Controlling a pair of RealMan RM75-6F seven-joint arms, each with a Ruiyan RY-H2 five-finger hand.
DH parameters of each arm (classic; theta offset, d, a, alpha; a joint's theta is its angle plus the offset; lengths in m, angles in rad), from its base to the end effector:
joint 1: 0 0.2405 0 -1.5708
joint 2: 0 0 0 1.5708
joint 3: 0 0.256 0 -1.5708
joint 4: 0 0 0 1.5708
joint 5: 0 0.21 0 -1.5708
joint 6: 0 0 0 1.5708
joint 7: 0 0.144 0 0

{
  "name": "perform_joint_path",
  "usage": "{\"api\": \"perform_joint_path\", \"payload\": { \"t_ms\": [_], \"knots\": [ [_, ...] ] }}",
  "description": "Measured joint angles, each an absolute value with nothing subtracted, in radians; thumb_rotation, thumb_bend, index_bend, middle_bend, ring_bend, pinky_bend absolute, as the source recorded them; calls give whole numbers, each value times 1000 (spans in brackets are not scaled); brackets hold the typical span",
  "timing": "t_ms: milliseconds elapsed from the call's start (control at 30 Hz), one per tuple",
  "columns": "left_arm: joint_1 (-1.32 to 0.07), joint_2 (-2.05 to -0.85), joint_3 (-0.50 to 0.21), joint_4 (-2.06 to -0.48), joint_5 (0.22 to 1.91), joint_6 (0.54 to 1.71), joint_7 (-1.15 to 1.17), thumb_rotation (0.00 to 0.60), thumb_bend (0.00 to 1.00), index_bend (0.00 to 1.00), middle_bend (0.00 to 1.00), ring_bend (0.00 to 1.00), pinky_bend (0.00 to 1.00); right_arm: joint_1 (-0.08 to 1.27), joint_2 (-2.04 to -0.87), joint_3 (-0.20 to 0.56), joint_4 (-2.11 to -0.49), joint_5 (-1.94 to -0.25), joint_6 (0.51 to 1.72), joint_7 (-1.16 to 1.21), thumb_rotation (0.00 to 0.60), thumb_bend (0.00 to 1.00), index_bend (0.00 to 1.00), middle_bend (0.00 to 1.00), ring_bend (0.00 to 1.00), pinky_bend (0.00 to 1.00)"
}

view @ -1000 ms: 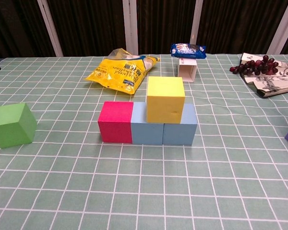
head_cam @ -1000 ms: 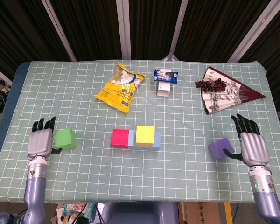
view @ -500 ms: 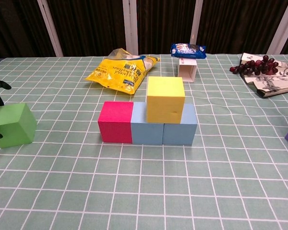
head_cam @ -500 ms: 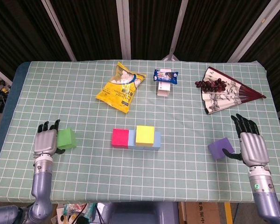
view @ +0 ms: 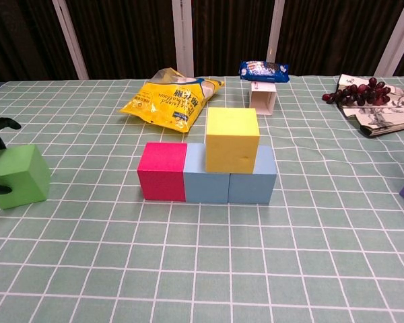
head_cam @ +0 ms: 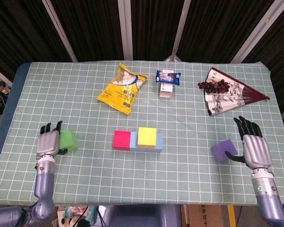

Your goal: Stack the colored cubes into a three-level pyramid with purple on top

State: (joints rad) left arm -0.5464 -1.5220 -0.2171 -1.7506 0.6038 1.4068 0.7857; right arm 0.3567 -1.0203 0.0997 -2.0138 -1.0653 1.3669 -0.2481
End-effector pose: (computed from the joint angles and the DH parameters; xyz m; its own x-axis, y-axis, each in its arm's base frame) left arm -0.2215 0.2901 0.0294 0.4327 0.2904 0.8535 0.8325 0.2345 -0.5019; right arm -0.2341 -0.2443 0.1555 0.2884 -0.1046 0.9518 -0.9514 0.0811 0.2972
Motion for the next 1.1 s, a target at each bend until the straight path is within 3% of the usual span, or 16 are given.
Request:
{"api": "perform_joint_path", "payload": {
  "t_ms": [300, 600, 800, 1100],
  "knots": [
    [-547, -1505, -199, -1780, 700, 1400, 757, 600, 305, 0, 343, 46, 34, 348, -1026, 112, -2013, -1069, 1360, -259, 600, 204, 0, 0, 0, 0],
    [-590, -1388, -198, -1931, 792, 1344, 785, 600, 305, 0, 343, 46, 34, 340, -1025, 124, -2015, -1072, 1352, -256, 600, 204, 0, 0, 0, 0],
    [-671, -1295, -261, -2059, 729, 1310, 872, 600, 305, 0, 342, 45, 34, 337, -1025, 132, -2015, -1070, 1344, -252, 600, 204, 0, 0, 0, 0],
    [-807, -1303, -323, -2100, 525, 1289, 977, 600, 305, 0, 341, 46, 33, 335, -1027, 140, -2012, -1065, 1329, -248, 600, 205, 0, 0, 0, 0]
  ]
}}
